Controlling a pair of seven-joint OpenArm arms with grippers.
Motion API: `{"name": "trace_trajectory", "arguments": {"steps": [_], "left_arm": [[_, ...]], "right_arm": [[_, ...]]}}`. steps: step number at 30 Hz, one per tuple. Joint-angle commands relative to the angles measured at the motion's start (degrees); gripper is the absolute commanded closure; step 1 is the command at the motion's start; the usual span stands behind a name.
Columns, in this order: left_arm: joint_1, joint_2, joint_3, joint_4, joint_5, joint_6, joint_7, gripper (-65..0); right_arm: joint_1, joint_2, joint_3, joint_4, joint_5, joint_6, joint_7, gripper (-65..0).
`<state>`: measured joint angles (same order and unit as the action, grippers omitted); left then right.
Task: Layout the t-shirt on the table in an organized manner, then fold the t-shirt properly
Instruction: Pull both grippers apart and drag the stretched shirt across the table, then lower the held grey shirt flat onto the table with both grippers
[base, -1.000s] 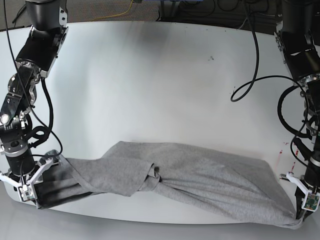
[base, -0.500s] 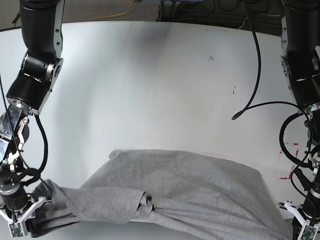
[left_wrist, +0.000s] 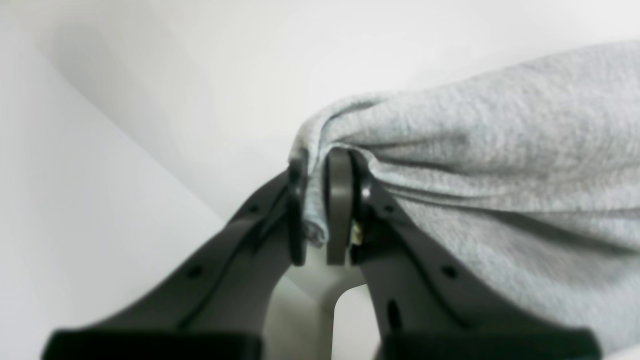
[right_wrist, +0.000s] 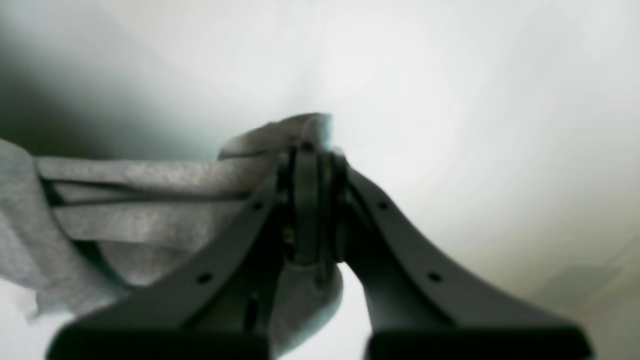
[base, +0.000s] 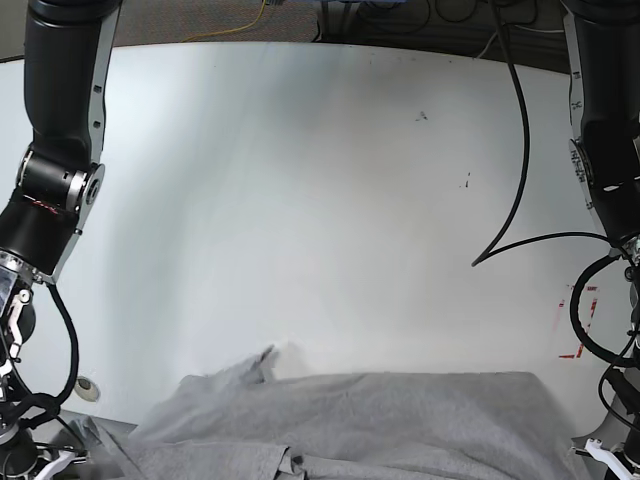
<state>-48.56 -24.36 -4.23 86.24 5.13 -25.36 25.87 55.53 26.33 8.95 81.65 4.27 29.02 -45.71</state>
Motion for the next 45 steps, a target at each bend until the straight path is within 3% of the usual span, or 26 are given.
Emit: {"name": "trace_trajectory", "arguments": {"steps": [1, 13, 20, 34, 40, 45], "left_arm": [[-2.57, -0.65, -0.21, 3.21, -0.25, 0.97, -1.38, 0.0], [-0.98, -2.06, -0.56, 13.76, -0.60, 0.97, 6.44, 0.0], [3.41, -2.06, -3.81, 17.63, -0.69, 0.97, 7.23, 0.0], [17.74, -2.76, -12.43, 23.70, -0.86, 0.71, 7.32, 0.0], [20.91, -2.59, -14.19, 25.28, -0.86, -3.51, 7.32, 0.0], [25.04, -2.59, -17.97, 25.37, -0.86, -4.66, 7.32, 0.0]], "right_arm": [[2.54, 1.15, 0.68, 3.32, -0.27, -0.49, 0.31, 0.0], [-3.26, 2.55, 3.40, 19.67, -0.27, -0.75, -7.34, 0.0], [-7.84, 2.55, 4.02, 29.17, -0.27, -0.84, -11.91, 0.0], [-20.23, 2.64, 14.92, 34.00, 0.17, -0.40, -12.18, 0.0], [-23.92, 2.99, 18.70, 34.09, 2.45, -0.40, -12.18, 0.0], [-27.88, 4.31, 21.95, 33.91, 7.81, -0.66, -12.26, 0.0]]}}
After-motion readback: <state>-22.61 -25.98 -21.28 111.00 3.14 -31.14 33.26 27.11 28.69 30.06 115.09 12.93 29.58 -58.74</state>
